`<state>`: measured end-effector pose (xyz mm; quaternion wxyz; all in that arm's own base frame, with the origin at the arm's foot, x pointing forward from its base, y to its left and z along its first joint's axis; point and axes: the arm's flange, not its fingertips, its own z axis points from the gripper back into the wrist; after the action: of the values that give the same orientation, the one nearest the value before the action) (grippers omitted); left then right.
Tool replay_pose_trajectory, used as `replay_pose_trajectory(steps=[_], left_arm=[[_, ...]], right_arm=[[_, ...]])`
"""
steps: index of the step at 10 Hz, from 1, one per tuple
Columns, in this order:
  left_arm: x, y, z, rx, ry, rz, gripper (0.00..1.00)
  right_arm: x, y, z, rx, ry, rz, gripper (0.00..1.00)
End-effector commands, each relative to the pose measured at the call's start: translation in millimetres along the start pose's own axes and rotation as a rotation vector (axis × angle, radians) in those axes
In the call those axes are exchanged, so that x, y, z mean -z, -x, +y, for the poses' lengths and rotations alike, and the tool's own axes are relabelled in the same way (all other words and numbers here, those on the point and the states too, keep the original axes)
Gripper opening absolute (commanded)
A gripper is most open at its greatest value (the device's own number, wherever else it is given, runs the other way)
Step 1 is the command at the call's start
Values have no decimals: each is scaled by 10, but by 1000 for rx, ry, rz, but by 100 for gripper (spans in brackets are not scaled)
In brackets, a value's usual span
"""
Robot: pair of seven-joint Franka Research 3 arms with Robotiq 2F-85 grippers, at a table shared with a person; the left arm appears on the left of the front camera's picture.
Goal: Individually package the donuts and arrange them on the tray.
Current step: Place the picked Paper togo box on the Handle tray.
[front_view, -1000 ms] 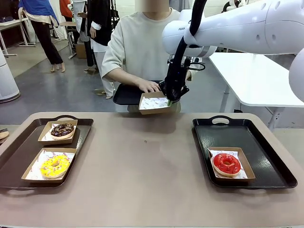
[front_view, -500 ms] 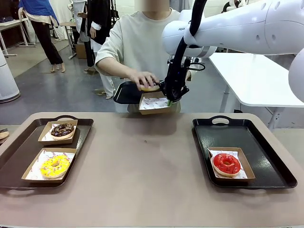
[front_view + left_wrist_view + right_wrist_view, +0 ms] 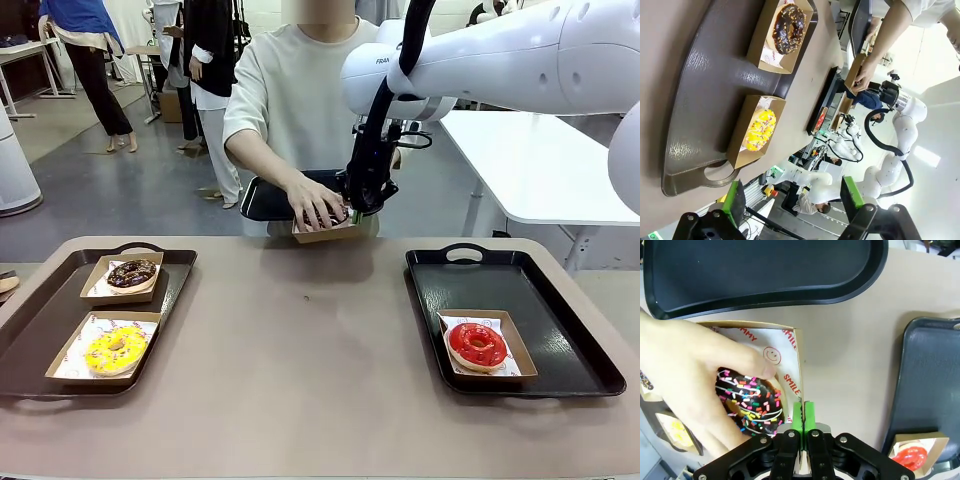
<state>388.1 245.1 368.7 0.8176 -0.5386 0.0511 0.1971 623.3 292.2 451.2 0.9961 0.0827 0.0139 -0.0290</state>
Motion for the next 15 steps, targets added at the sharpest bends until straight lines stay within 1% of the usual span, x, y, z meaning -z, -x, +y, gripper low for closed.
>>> replay_pose_trajectory(steps=[1, 15], left_arm=[[6, 45, -6, 3, -5, -11, 100], [6, 45, -6, 3, -5, -11, 100]], right_arm=[[0, 29, -16, 1, -1, -5, 0], [0, 29, -16, 1, -1, -5, 0]])
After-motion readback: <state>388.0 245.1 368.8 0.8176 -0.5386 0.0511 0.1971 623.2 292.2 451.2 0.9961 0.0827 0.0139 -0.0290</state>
